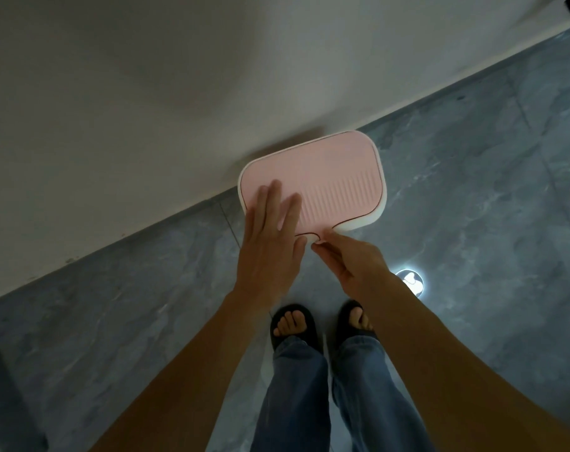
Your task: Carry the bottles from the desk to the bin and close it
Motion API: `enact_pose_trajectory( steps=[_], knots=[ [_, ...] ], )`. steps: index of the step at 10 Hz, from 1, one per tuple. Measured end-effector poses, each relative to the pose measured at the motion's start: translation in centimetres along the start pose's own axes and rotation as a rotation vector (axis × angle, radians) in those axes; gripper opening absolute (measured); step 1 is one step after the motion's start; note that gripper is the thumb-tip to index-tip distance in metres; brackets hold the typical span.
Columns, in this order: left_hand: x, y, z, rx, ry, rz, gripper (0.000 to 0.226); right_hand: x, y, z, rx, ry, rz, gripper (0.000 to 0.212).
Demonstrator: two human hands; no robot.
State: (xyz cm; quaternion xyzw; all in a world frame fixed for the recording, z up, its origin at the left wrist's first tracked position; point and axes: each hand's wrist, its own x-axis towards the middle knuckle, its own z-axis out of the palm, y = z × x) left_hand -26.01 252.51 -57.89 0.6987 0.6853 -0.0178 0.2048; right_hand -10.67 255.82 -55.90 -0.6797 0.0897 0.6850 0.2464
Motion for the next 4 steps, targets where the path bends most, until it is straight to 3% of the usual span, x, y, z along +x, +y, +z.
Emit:
enact_pose_trajectory(
  steps=[2, 4],
  knots=[
    [0.0, 0.4, -0.6, 0.007, -0.03, -0.01, 0.073, 0.1, 1.1, -0.3, -0.227, 0.0, -0.152, 0.017],
    [-0.8, 0.7, -2.8, -0.059, -0.099, -0.051, 0.061, -1.8, 0.7, -1.9, -1.096, 0.085, -0.474, 0.039]
  ],
)
